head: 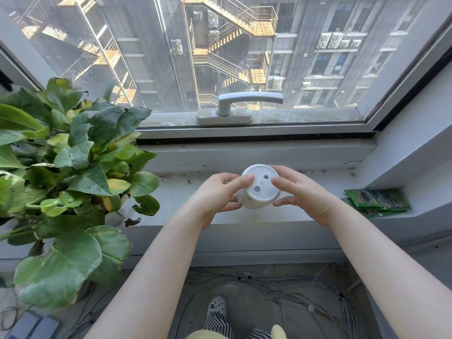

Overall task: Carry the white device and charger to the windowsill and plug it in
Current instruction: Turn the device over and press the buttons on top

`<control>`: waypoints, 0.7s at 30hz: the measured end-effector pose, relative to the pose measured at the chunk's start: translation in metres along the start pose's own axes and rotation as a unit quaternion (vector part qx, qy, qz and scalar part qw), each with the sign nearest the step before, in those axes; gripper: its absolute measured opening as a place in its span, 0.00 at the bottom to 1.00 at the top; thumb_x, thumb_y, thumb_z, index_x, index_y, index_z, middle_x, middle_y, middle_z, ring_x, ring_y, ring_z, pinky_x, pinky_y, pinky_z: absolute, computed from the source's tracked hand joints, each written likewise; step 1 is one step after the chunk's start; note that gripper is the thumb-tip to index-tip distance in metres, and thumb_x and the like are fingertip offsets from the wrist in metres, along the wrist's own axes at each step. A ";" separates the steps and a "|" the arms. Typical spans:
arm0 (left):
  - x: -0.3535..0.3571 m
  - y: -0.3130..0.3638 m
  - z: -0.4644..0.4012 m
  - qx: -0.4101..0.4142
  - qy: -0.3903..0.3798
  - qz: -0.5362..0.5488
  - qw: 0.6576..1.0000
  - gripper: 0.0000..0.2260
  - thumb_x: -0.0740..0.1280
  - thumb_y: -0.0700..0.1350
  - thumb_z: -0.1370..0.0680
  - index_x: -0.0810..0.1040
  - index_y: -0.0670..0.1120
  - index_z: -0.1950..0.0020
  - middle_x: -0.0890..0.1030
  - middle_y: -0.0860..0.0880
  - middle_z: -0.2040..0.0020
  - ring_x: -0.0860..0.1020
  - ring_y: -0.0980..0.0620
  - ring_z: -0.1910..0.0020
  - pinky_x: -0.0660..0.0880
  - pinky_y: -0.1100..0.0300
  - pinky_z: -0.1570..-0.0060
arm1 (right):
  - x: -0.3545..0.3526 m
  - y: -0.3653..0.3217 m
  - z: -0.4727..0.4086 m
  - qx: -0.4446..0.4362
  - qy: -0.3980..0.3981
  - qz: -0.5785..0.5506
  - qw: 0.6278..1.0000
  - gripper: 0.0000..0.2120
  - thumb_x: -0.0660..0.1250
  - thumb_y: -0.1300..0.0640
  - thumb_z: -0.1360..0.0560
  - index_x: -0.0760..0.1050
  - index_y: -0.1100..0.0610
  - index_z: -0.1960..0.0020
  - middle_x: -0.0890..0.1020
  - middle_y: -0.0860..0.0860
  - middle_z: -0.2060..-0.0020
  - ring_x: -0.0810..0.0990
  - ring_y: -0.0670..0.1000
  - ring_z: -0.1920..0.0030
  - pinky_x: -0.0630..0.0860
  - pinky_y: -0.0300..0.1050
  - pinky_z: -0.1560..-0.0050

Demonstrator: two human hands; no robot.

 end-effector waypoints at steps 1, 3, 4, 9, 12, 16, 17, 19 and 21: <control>0.001 -0.001 0.000 -0.009 0.012 0.022 1.000 0.27 0.71 0.59 0.30 0.76 0.45 0.37 0.82 0.46 0.42 0.84 0.49 0.49 0.80 0.57 0.47 | 0.001 0.002 -0.001 -0.004 0.014 -0.019 1.000 0.29 0.68 0.38 0.33 0.73 0.45 0.34 0.81 0.44 0.41 0.78 0.46 0.39 0.78 0.46 0.46; 0.004 -0.002 -0.001 -0.021 0.031 0.051 0.998 0.25 0.70 0.57 0.28 0.76 0.42 0.38 0.82 0.44 0.43 0.84 0.47 0.50 0.81 0.56 0.47 | 0.004 0.006 -0.002 -0.011 0.040 -0.035 0.999 0.26 0.69 0.41 0.32 0.74 0.46 0.35 0.83 0.45 0.43 0.80 0.45 0.41 0.78 0.48 0.44; 0.004 -0.002 -0.001 -0.026 0.039 0.058 0.997 0.25 0.70 0.56 0.28 0.75 0.41 0.39 0.82 0.43 0.44 0.84 0.46 0.50 0.81 0.55 0.47 | 0.005 0.007 -0.003 -0.014 0.053 -0.038 0.998 0.24 0.69 0.43 0.31 0.75 0.47 0.36 0.84 0.46 0.44 0.81 0.45 0.42 0.78 0.48 0.45; 0.004 0.000 -0.008 -0.038 0.059 0.037 0.997 0.28 0.70 0.59 0.29 0.78 0.36 0.43 0.83 0.41 0.47 0.84 0.46 0.50 0.80 0.56 0.45 | 0.007 0.009 -0.011 -0.010 0.090 -0.044 0.995 0.18 0.67 0.44 0.29 0.80 0.50 0.42 0.85 0.47 0.46 0.80 0.48 0.42 0.76 0.46 0.45; 0.004 -0.001 -0.012 -0.037 0.069 0.009 0.997 0.33 0.72 0.62 0.34 0.80 0.34 0.46 0.85 0.40 0.49 0.85 0.48 0.52 0.76 0.52 0.39 | 0.005 0.011 -0.016 -0.005 0.080 -0.065 0.995 0.16 0.66 0.47 0.25 0.81 0.54 0.42 0.85 0.50 0.45 0.81 0.49 0.42 0.75 0.47 0.39; 0.003 -0.005 -0.016 -0.034 0.090 -0.047 0.994 0.27 0.73 0.60 0.35 0.81 0.37 0.53 0.85 0.42 0.56 0.85 0.48 0.54 0.76 0.57 0.44 | 0.005 0.015 -0.019 0.004 0.072 -0.089 0.993 0.15 0.63 0.52 0.22 0.81 0.57 0.41 0.85 0.52 0.44 0.81 0.47 0.43 0.75 0.42 0.40; 0.003 -0.006 -0.017 -0.032 0.091 -0.055 0.994 0.23 0.74 0.58 0.33 0.80 0.39 0.53 0.83 0.44 0.58 0.84 0.50 0.57 0.75 0.59 0.49 | 0.006 0.016 -0.020 0.006 0.075 -0.093 0.993 0.14 0.63 0.54 0.22 0.80 0.58 0.40 0.85 0.52 0.44 0.82 0.46 0.45 0.75 0.40 0.42; 0.003 -0.009 -0.020 -0.025 0.094 -0.066 0.993 0.18 0.74 0.56 0.33 0.78 0.44 0.55 0.82 0.46 0.58 0.84 0.56 0.59 0.73 0.59 0.54 | 0.008 0.021 -0.022 0.012 0.085 -0.109 0.990 0.13 0.63 0.56 0.22 0.81 0.58 0.43 0.85 0.51 0.49 0.83 0.43 0.50 0.76 0.35 0.49; 0.003 -0.012 -0.024 -0.017 0.108 -0.080 0.991 0.18 0.75 0.56 0.33 0.76 0.45 0.56 0.81 0.45 0.59 0.85 0.57 0.60 0.72 0.58 0.56 | 0.010 0.026 -0.023 0.018 0.095 -0.124 0.987 0.10 0.63 0.56 0.22 0.81 0.58 0.45 0.86 0.50 0.52 0.83 0.42 0.53 0.77 0.34 0.52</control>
Point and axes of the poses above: each hand's wrist, its own z-axis away from the middle knuckle, its own x-axis out of the palm, y = z × x, the point moved 1 cm from there along -z, towards the middle knuckle
